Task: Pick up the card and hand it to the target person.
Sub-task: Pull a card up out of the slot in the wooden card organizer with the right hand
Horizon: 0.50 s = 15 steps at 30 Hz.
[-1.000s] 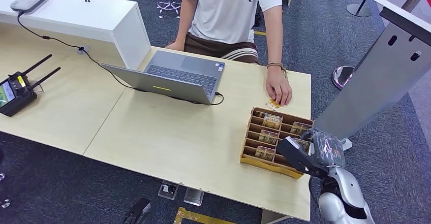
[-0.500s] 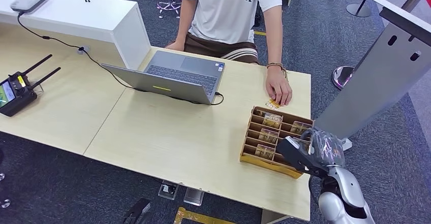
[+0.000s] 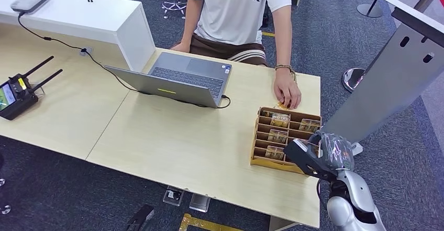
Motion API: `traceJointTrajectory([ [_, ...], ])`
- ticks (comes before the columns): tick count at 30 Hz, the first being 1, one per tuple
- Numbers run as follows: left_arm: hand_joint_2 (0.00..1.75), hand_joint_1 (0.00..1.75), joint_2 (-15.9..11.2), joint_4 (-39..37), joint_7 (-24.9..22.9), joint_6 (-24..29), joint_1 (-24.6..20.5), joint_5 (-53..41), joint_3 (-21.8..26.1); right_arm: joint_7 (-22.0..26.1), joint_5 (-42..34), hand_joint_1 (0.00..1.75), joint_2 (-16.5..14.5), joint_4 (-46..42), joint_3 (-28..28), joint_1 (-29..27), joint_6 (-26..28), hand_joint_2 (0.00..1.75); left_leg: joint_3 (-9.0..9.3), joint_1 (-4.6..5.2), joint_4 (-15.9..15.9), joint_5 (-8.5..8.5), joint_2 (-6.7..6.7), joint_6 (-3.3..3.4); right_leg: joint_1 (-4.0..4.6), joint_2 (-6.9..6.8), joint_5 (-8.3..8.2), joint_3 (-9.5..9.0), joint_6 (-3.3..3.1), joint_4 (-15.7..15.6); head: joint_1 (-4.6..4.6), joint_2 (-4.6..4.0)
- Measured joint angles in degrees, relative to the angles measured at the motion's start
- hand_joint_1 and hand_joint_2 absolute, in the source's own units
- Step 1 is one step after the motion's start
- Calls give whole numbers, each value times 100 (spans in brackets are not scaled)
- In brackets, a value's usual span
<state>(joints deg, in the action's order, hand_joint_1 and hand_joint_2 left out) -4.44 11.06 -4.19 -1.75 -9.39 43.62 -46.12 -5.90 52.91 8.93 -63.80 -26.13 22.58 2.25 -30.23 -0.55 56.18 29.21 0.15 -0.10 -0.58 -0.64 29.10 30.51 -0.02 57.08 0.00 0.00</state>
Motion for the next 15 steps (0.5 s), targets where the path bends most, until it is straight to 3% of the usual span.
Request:
traceJointTrajectory([
  [7, 0, 0, -12, 10, 35, -72, 2, -9, -34, -5, -27, 152, 6, -63, 0, -28, -13, 175, -1, -1, 5, 3, -2, 0, 1, -4, 3, 0, 1, 3, 0, 0],
  [11, 175, 0, -26, 11, 130, -135, -7, -37, -85, -2, -62, 156, 28, -170, 23, -50, -27, 175, 0, -1, 6, 5, -3, 0, 1, -6, 5, -2, 1, 4, 0, 0],
  [15, 175, 0, -91, 28, 185, -230, -4, -133, -196, -3, -62, 161, 59, -325, 34, -93, -44, 175, -2, -1, 5, 3, -5, 1, 1, -7, 4, -1, 1, 3, 0, 0],
])
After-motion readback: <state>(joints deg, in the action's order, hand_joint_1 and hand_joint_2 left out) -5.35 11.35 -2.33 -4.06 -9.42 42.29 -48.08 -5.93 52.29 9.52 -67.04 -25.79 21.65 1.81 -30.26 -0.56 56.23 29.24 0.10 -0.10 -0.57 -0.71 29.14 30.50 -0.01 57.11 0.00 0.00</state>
